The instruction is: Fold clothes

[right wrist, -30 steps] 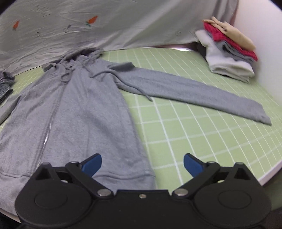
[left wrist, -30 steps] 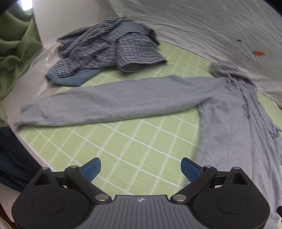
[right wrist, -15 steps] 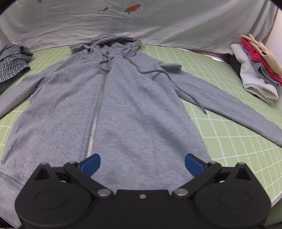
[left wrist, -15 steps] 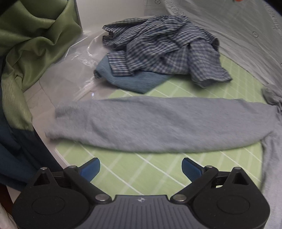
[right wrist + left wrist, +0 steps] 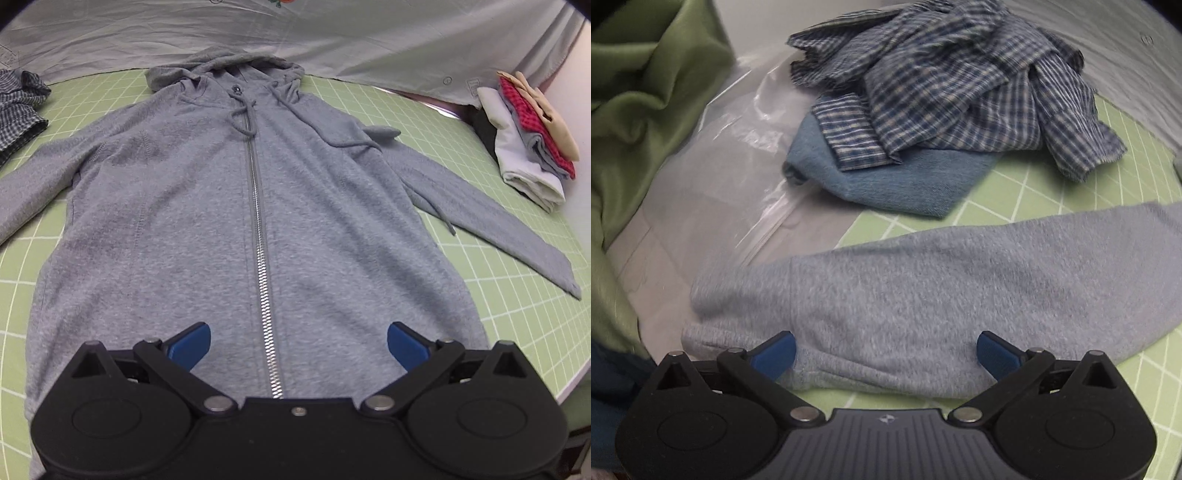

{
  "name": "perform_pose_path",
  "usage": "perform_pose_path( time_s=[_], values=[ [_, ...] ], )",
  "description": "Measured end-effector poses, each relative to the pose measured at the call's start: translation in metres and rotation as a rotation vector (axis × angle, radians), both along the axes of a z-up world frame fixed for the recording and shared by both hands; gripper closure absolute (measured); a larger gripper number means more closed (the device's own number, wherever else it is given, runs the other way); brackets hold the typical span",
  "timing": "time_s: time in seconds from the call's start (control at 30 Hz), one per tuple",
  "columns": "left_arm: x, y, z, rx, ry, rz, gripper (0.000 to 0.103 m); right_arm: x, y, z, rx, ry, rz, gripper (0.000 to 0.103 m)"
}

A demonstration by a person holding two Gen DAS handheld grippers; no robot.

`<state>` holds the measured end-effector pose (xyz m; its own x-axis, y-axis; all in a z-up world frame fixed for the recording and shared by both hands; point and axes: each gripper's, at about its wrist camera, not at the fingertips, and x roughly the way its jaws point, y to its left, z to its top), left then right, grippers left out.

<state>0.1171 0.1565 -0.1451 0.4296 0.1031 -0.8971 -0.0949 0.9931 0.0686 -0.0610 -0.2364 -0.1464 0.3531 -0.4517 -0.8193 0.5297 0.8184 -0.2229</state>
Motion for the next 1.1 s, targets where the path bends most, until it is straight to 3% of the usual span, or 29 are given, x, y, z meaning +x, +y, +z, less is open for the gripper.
perform_pose_path(
  time_s=[0.3,0.57,0.63,0.7,0.73,0.8,0.83,0.97,1.0,1.1],
  values=[
    [-0.001,-0.013,-0.006,-0.032,-0.047,-0.008,0.0,0.007,0.017,-0.001,-0.003,0.042,0.015,0.0],
    [-0.003,-0.039,-0.002,-0.075,-0.078,0.014,0.003,0.002,0.004,-0.007,0.025,0.067,0.044,0.0],
    [-0.002,-0.049,0.002,-0.097,-0.091,0.029,0.014,-0.001,-0.003,-0.008,0.032,0.069,0.065,0.0],
    [-0.001,-0.059,0.005,-0.118,-0.103,0.044,0.045,-0.005,-0.012,-0.008,0.044,0.065,0.084,0.0],
    [0.0,-0.064,0.007,-0.129,-0.11,0.052,0.05,-0.007,-0.018,-0.007,0.047,0.06,0.091,0.0],
    [0.0,-0.074,0.01,-0.15,-0.122,0.067,0.083,-0.014,-0.033,-0.005,0.049,0.05,0.098,0.0],
    [0.001,-0.079,0.012,-0.161,-0.129,0.074,0.093,-0.017,-0.042,-0.005,0.052,0.043,0.094,0.0],
    [0.003,-0.111,0.029,-0.178,-0.174,0.079,0.099,-0.036,-0.084,0.0,0.067,0.002,0.048,0.0],
    [0.003,-0.131,0.042,-0.172,-0.211,0.04,0.099,-0.042,-0.094,0.002,0.066,-0.012,0.037,0.0],
    [-0.001,-0.199,0.085,-0.251,-0.294,-0.1,0.099,-0.057,-0.124,0.007,0.061,-0.046,0.009,0.0]
  ],
)
